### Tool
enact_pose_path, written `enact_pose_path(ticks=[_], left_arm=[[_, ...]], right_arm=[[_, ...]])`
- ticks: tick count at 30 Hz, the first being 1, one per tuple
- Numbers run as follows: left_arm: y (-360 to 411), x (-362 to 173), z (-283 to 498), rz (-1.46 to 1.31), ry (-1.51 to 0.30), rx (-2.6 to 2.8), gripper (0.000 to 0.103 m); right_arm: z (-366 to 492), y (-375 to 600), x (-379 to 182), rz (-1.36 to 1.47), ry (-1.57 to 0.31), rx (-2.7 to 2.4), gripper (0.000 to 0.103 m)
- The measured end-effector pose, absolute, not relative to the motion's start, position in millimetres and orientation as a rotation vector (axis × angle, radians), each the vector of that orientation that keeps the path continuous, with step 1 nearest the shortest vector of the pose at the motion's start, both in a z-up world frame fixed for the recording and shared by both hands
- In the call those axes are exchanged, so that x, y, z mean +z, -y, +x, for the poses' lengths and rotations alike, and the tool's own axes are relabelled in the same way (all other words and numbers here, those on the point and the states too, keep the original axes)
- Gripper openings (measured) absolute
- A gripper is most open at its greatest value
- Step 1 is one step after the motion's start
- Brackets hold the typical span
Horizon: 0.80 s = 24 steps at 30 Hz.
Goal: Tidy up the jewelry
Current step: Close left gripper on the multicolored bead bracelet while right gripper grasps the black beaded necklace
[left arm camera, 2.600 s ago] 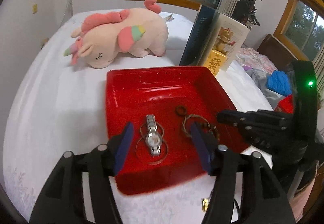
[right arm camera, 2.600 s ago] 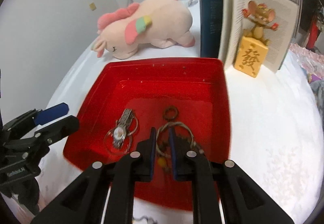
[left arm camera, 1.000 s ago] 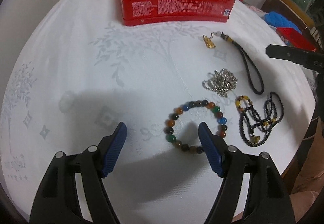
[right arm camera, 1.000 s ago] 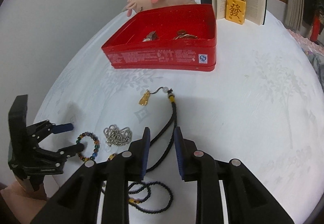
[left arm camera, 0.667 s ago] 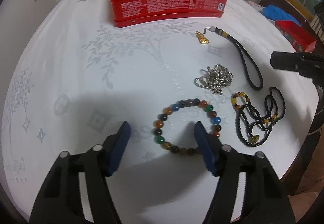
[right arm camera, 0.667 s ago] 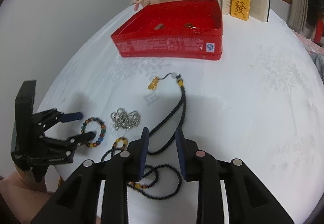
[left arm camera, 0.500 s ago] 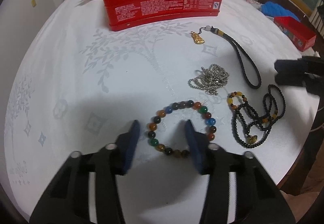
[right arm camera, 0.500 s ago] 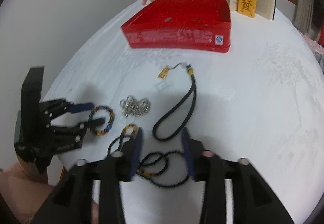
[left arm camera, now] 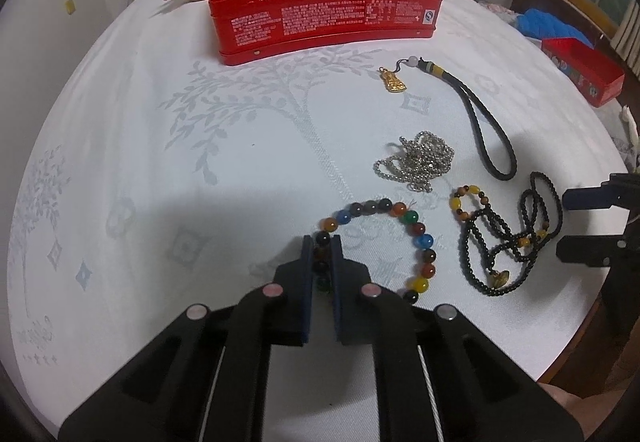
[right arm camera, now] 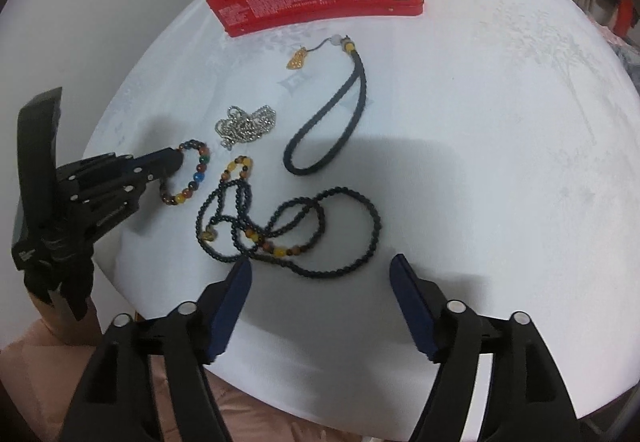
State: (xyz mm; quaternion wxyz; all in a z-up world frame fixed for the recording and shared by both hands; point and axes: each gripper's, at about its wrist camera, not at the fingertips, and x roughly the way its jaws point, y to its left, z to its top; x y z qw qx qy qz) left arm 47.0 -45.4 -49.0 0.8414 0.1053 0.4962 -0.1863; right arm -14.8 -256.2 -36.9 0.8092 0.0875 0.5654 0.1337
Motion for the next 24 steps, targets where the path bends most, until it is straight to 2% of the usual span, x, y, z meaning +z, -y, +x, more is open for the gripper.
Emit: enact_pose_path(ticks=[6, 13, 16, 18, 20, 21, 23, 24], left_arm=[[41, -48, 48, 0.218, -1.057, -0.402, 0.006], [39, -48, 50, 0.196, -1.069, -0.42, 0.006], [37, -48, 52, 0.182, -1.078, -0.43, 0.006], [36, -48, 52, 0.178, -1.08, -0.435, 0.006], [35, -48, 52, 0.176, -1.081, -0.437, 0.006], [35, -48, 52, 0.176, -1.081, -0.438, 0.006], [35, -48, 53, 0.173, -1.082, -0.438, 0.006], [35, -48, 53, 0.172, -1.082, -0.438, 0.006]], right_arm=[[-5, 234, -38, 0.139, -1.209, 0.279, 0.074], [1, 200, -46, -0.003, -1.219, 0.208, 0.096], [4, 187, -50, -0.05, -1.21, 0.167, 0.095], [6, 186, -49, -0.048, -1.204, 0.154, 0.091], [7, 189, -47, -0.039, -1.192, 0.14, 0.076], [7, 191, -45, -0.028, -1.189, 0.133, 0.073], [7, 200, -44, -0.002, -1.178, 0.114, 0.053], [7, 206, -46, 0.007, -1.174, 0.111, 0.049]])
